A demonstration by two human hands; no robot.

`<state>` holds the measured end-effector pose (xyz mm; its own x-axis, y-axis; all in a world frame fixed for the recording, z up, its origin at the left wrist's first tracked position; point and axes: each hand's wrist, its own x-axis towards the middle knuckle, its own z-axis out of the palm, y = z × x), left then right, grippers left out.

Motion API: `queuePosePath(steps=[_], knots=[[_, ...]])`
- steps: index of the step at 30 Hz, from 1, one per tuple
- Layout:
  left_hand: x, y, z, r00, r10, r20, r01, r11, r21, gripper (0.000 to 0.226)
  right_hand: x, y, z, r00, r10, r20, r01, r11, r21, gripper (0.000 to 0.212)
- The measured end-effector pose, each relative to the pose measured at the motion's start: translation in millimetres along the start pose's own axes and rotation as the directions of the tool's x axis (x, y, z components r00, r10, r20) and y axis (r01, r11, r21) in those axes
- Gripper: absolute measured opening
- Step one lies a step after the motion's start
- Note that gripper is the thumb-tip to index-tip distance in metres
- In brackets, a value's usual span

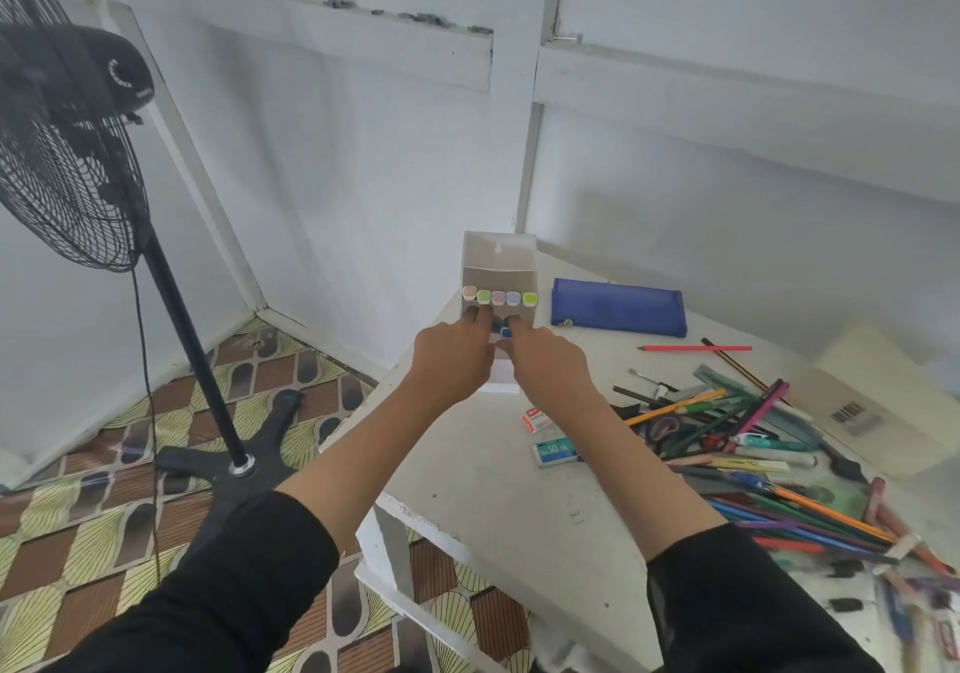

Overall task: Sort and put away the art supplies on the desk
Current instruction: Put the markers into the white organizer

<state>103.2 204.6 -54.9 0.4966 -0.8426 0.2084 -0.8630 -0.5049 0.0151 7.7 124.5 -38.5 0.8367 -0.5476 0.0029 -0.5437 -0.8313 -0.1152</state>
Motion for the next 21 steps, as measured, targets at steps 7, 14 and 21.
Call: queuePosePath(steps=[7, 14, 21], knots=[[2, 9, -6, 0.996, -0.055, 0.066, 0.053, 0.998, 0.019, 0.061, -1, -3, -3, 1.000, 0.027, -0.004, -0.027, 1.000, -0.005, 0.035], [-8, -2, 7, 0.999, 0.022, -0.038, -0.026, 0.993, -0.111, 0.055, -2, -9, -6, 0.999, 0.032, -0.042, -0.035, 0.996, -0.083, 0.030], [-27, -15, 19, 0.877, -0.070, -0.476, -0.151, 0.899, -0.411, 0.039, 5, -15, -3, 0.998, 0.067, -0.005, -0.067, 0.997, -0.047, 0.029]])
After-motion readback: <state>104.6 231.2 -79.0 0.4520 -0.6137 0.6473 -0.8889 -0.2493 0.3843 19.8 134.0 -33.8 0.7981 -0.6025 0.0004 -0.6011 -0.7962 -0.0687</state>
